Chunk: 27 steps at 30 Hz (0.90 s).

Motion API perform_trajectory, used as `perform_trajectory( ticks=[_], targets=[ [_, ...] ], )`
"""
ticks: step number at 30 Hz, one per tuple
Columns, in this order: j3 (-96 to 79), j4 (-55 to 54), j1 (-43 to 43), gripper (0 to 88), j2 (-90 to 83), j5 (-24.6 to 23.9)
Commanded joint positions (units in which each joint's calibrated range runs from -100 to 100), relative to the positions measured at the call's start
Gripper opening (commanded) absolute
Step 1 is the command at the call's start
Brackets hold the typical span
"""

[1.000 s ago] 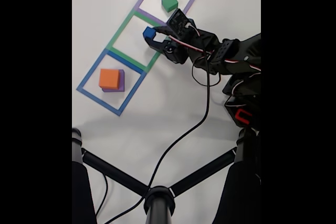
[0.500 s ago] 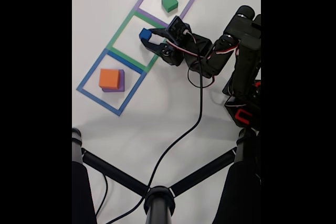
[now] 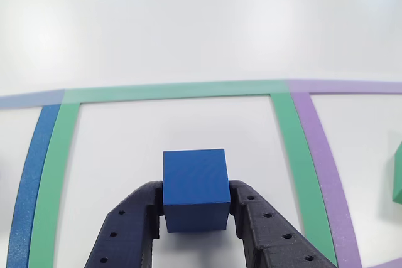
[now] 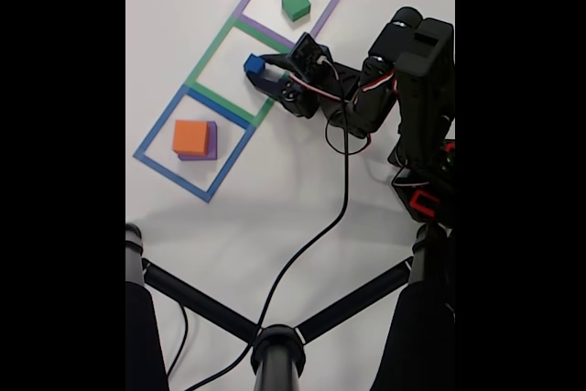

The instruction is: Tower of hanoi

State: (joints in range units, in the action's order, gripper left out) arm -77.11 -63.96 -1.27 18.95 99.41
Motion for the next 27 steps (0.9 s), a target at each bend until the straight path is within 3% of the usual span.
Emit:
perform_trajectory(
  ticks=[1, 12, 17, 23, 27],
  targets=[
    [1.28, -1.64, 0.16, 9.6, -0.04, 0.59],
    [1.83, -3.42, -0.22, 21.5, -0.60, 0.59],
    [0.83, -1.56, 0.24, 23.0, -7.41, 0.59],
    [0.28, 14.96, -0.22, 13.7, -24.16, 0.59],
    [1.37, 34.38, -0.98, 3.9, -39.07, 0.59]
  ],
)
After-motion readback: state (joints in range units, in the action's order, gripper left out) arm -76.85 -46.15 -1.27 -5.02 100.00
